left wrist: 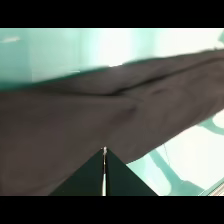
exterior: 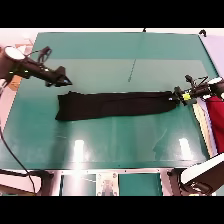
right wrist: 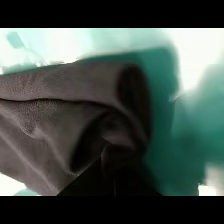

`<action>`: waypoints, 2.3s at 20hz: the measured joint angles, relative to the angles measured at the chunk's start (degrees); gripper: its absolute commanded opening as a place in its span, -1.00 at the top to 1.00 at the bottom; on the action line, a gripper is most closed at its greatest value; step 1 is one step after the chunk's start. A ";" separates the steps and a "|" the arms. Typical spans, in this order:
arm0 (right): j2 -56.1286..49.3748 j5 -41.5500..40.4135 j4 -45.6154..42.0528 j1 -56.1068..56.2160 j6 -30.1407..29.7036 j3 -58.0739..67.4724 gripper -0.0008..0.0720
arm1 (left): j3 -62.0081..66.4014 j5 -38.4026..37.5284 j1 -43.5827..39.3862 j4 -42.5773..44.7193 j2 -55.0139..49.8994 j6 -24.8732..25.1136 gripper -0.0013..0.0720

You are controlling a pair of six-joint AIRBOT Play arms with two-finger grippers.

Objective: Fold the shirts.

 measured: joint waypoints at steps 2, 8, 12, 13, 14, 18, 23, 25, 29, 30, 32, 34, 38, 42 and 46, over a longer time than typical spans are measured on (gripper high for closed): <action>0.22 0.92 -1.40 0.57 -0.50 2.99 0.95 | 0.00 2.54 -4.96 -0.46 -0.83 0.52 0.90; 11.13 13.18 2.89 1.14 -0.72 9.86 0.95 | 0.37 16.50 -23.87 -3.58 -8.37 1.46 0.90; 20.68 17.53 7.61 2.75 -0.79 10.91 0.95 | 5.88 24.33 -34.23 -8.92 -17.29 2.05 0.90; 22.64 18.27 8.28 3.50 -0.81 11.08 0.95 | 8.09 25.33 -35.98 -9.84 -19.58 1.92 0.90; 24.26 18.53 8.57 4.04 -0.83 11.39 0.95 | 10.49 25.75 -37.64 -10.36 -21.92 1.44 0.90; 28.48 19.30 9.79 5.53 -0.72 13.90 0.95 | 17.84 25.73 -40.98 -11.93 -28.61 -1.33 0.90; 29.94 19.50 10.40 6.82 1.07 15.89 0.95 | 24.68 18.23 -39.17 -12.94 -30.84 -2.78 0.90; 30.10 19.50 11.50 8.57 2.21 16.11 0.95 | 28.28 10.91 -35.45 -12.90 -30.51 -3.61 0.90; 30.21 15.80 12.61 17.16 5.22 13.68 0.95 | 30.84 -3.21 -24.11 -3.23 -23.10 -7.85 0.90; 30.10 13.64 12.68 20.31 5.81 12.13 0.95 | 30.53 -6.56 -21.33 1.73 -20.65 -9.07 0.90; 29.18 6.93 12.72 28.11 6.69 8.02 0.95 | 29.73 -11.98 -16.26 12.92 -14.67 -10.58 0.90; 26.67 -1.49 12.72 36.98 7.13 4.59 0.95 | 29.00 -17.14 -12.76 24.02 -9.92 -11.30 0.90; 16.28 -21.16 13.62 55.23 6.58 2.27 -0.27 | 28.57 -21.11 -8.37 35.71 -2.56 -11.82 0.90; 5.81 -34.60 13.49 64.52 6.12 4.59 -0.37 | 28.44 -22.93 -6.99 39.65 -0.07 -11.93 0.90; 4.92 -29.14 6.84 57.13 8.39 7.39 -0.25 | 28.39 -22.99 -6.64 41.05 0.63 -11.96 0.90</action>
